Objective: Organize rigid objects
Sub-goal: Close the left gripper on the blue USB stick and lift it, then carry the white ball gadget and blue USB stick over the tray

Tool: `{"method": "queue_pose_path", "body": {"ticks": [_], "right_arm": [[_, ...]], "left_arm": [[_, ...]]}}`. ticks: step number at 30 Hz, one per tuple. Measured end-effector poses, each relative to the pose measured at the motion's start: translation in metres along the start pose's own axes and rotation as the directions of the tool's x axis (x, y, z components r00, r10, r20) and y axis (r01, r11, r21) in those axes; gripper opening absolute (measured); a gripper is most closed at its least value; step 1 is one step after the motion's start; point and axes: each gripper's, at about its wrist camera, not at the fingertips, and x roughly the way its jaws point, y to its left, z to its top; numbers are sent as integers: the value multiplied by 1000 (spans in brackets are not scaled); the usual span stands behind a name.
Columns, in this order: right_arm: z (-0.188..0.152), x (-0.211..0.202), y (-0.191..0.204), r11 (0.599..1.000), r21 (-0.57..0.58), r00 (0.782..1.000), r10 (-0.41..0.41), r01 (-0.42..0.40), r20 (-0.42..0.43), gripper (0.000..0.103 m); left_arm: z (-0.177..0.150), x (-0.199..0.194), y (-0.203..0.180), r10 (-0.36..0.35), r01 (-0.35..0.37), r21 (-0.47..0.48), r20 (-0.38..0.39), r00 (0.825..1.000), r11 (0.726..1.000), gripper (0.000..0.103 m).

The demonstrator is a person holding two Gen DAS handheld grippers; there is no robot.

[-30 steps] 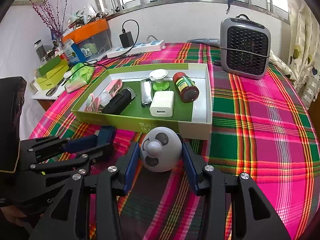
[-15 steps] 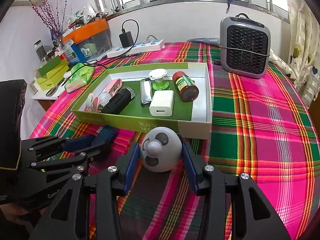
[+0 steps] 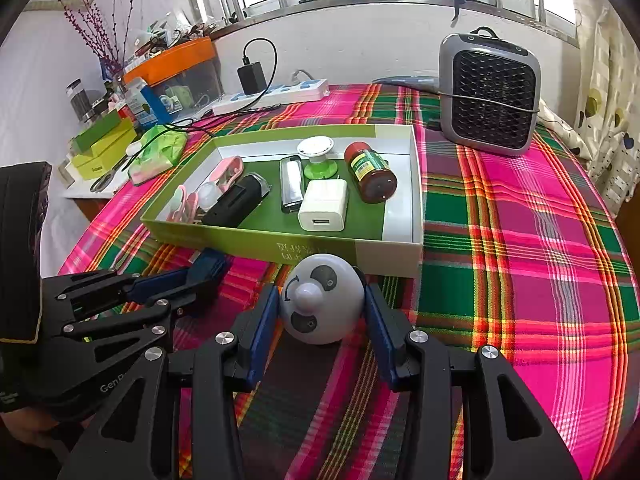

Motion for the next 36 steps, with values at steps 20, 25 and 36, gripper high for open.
{"method": "queue_pose_path", "body": {"ticks": [20,25,36], "right_arm": [[-2,-3,6,1000,-11,1000,-12,12,3,45],[-2,-8,9,1000,-17,1000,-12,12,10,45],[7,-22,14,999,-29,999,-21,22,46,45]], "left_arm": [[-2,-12,5,0,1,-5,33,999,1000,21],[-2,-18,5,-2,2,-5,44,999,1000,21],[5,-37,9,-3,3,-1,96,995,1000,21]]}}
